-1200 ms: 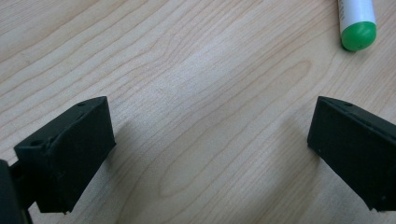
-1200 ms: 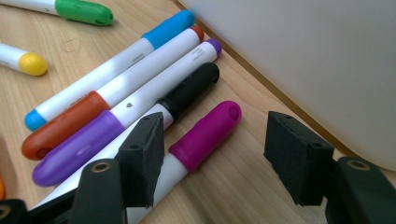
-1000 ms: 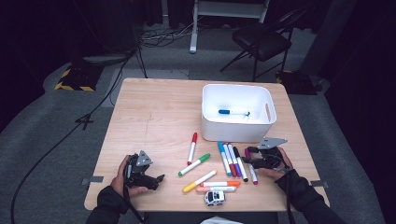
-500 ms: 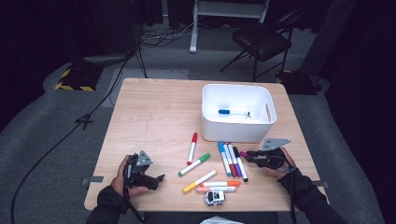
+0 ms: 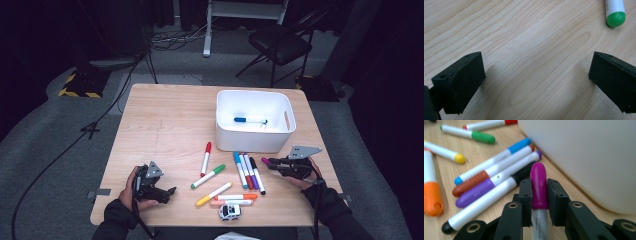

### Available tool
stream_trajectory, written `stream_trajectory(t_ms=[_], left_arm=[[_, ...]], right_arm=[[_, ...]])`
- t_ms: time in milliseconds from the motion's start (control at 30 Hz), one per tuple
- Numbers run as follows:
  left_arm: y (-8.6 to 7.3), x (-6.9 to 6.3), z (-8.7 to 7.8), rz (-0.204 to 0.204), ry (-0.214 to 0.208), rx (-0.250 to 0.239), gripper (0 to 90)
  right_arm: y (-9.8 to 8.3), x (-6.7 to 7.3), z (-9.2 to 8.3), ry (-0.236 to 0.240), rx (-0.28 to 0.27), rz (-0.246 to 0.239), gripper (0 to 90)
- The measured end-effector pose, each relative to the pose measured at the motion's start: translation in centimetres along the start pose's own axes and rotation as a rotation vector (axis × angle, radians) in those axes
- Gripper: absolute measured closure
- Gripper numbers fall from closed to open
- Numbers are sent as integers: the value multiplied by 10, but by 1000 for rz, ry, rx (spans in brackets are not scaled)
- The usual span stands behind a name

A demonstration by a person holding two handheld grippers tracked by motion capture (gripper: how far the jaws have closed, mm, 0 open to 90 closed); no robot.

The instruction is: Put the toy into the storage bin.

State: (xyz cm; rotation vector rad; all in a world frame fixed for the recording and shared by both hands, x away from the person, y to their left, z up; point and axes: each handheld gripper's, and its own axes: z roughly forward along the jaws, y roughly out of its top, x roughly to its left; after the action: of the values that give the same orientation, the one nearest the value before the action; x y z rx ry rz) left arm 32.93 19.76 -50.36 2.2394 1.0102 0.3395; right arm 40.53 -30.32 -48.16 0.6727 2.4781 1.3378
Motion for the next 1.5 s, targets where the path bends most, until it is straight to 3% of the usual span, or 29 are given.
stream_trajectory(t_ms=[167, 333, 833, 1033, 1500], left_arm=[[0, 0, 0, 0, 0, 0, 8], [0, 0, 0, 0, 0, 0, 8], [0, 0, 0, 0, 0, 0, 9], [0, 0, 0, 0, 0, -1, 8], [0, 0, 0, 0, 0, 0, 8]], right_arm=[[5, 1, -11, -10, -82, -3, 754], [11, 4, -17, -7, -127, -13, 755], [50, 20, -46, 6, -185, -88, 754], [69, 18, -56, 5, -214, -101, 754], [111, 11, -72, -12, -211, -150, 754]])
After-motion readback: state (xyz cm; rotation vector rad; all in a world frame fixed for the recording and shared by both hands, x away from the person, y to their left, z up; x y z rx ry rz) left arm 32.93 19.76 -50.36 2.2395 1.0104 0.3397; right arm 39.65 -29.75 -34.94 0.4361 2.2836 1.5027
